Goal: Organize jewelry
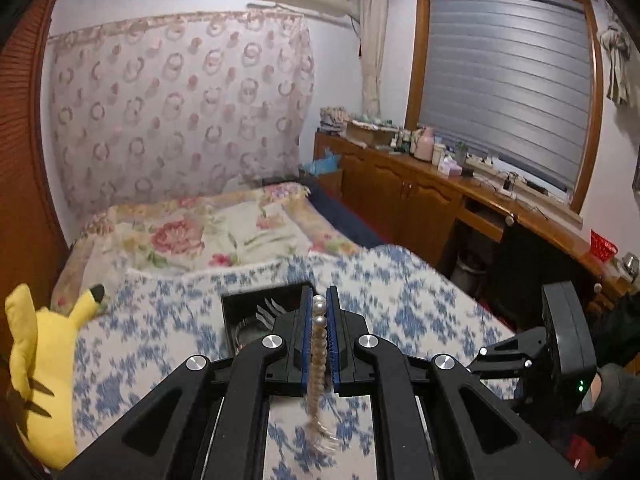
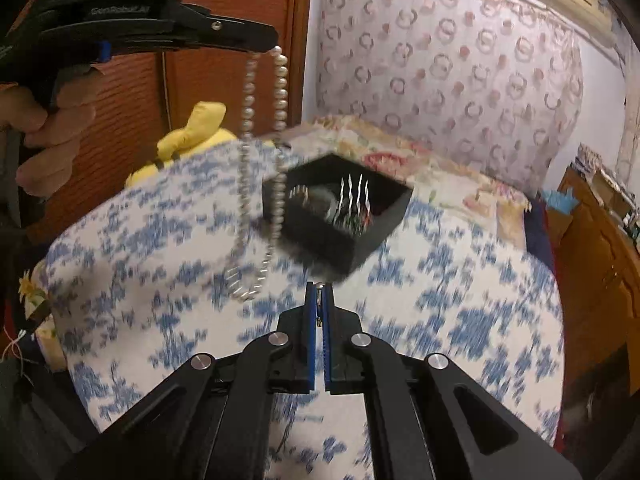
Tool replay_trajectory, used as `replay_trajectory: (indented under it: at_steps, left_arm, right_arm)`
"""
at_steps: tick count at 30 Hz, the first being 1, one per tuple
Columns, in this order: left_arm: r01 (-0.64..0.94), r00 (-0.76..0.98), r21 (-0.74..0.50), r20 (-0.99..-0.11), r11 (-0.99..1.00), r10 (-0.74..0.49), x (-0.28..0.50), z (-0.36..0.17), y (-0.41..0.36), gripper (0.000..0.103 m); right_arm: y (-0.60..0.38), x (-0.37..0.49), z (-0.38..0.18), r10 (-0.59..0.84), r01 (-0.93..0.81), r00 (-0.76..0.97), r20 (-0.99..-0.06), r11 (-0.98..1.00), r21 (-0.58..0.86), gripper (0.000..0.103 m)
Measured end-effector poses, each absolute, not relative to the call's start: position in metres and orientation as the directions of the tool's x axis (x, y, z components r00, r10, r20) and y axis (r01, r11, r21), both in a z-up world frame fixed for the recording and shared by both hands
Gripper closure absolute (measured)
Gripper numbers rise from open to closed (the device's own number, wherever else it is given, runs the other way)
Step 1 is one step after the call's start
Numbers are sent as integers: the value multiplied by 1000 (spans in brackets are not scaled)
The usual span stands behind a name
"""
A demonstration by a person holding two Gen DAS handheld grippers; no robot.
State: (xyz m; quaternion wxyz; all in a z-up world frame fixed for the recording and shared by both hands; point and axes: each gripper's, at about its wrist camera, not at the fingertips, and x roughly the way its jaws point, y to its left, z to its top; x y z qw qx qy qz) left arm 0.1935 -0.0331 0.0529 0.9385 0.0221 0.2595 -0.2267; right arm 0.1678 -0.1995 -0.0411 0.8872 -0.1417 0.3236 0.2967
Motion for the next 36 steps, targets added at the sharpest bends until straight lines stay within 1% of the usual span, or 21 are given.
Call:
replay_trajectory:
  at_steps: [9,13,16,20,29,36]
  left_arm:
    - [409,812,-29,-446,912,-378,219,106,-40,97]
    - [390,827,-9,-438,921,-354,233,122,-42,97]
    - [375,830,5,-447,927,-333,245,122,-44,97]
    - [356,818,-1,-483,935,-312,263,104,-41,97]
    - [321,764,-39,-580,946,-283,285,34,-28,97]
    - [318,736,-63,-612,946,-288,281,5,-22,97]
  right_arm:
    - [-184,205,-1,449,-615,657,-606,783,-87,100]
    - [-178,224,5,448,-611,661,-602,787,-86,100]
    - [-174,237,5,448,-609,659,-604,789,-80,100]
    - [-167,258,-1,441,-599,652,-617,798,-64,100]
    - [-165,295,-32,459,-581,602,-653,813,37,100]
    - [-166,303,-46,480,-576,563,-673,812,97,99]
